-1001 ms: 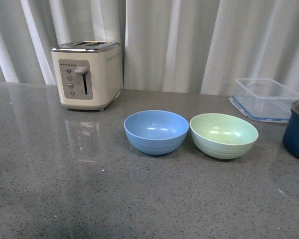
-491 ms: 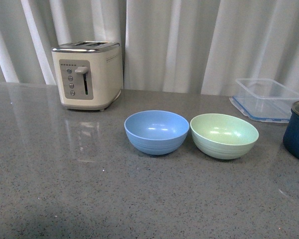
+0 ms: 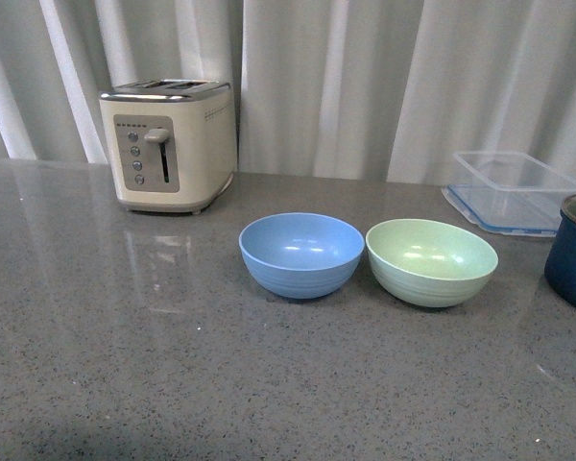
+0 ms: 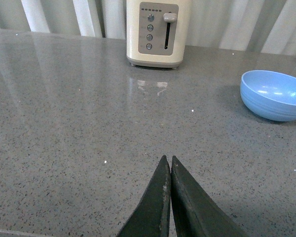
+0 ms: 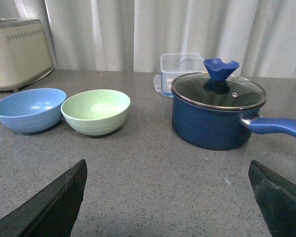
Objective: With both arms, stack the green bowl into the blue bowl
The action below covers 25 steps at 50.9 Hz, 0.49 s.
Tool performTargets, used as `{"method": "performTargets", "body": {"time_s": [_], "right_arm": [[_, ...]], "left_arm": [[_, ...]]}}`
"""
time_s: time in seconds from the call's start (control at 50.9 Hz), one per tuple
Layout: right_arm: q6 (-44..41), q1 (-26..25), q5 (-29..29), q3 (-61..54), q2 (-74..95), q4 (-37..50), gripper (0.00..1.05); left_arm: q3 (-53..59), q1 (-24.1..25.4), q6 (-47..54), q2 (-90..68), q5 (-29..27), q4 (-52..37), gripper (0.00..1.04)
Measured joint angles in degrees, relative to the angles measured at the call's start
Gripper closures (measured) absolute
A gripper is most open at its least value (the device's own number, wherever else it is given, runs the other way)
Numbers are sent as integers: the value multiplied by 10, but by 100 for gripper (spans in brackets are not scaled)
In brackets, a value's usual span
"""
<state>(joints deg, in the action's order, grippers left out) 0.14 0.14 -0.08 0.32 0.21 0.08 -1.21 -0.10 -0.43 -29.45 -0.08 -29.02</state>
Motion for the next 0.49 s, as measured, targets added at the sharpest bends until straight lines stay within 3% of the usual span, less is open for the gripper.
{"method": "performTargets", "body": {"time_s": [0.491], "right_arm": [[0,0,0,0,0,0,10]], "left_arm": [[0,0,0,134,1,127,101]]}}
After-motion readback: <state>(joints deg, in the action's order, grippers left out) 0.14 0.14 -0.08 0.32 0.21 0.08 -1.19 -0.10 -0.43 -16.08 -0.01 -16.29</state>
